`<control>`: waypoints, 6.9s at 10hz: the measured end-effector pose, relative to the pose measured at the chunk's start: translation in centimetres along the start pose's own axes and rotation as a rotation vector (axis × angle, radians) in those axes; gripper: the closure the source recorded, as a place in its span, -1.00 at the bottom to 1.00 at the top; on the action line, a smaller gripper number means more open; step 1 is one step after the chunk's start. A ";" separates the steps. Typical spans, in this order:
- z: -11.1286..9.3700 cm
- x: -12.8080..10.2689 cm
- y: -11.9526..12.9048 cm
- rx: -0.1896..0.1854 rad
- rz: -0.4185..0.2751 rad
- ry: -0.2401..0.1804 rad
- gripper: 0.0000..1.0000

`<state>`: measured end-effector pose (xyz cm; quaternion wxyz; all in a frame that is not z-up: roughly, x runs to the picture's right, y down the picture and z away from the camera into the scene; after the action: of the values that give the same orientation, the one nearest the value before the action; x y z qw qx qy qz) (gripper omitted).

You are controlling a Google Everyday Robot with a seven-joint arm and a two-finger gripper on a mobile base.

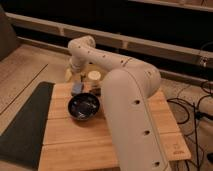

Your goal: Place the white sponge in the ceramic bowl

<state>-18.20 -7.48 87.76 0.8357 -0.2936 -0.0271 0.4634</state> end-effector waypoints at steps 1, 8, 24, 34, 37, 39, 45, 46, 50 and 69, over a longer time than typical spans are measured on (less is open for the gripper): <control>0.0 -0.2 -0.1 0.002 -0.008 -0.003 -0.30; 5.1 -6.1 3.2 0.081 -0.313 -0.042 -0.30; 13.1 4.1 -1.5 0.086 0.104 0.480 -0.30; 14.8 2.8 -2.0 -0.025 0.047 0.366 0.97; 13.3 0.8 -2.3 -0.003 0.008 0.312 1.00; 12.3 -0.4 -2.4 0.002 -0.007 0.281 1.00; 8.1 -4.5 -1.4 -0.014 -0.055 0.173 1.00; 7.0 -5.2 -0.9 -0.018 -0.075 0.161 1.00; 3.4 -6.7 1.5 -0.043 -0.141 0.156 1.00; 2.9 -5.3 4.5 -0.034 -0.182 0.275 1.00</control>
<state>-25.60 -8.53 89.06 0.8649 -0.3648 0.0531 0.3406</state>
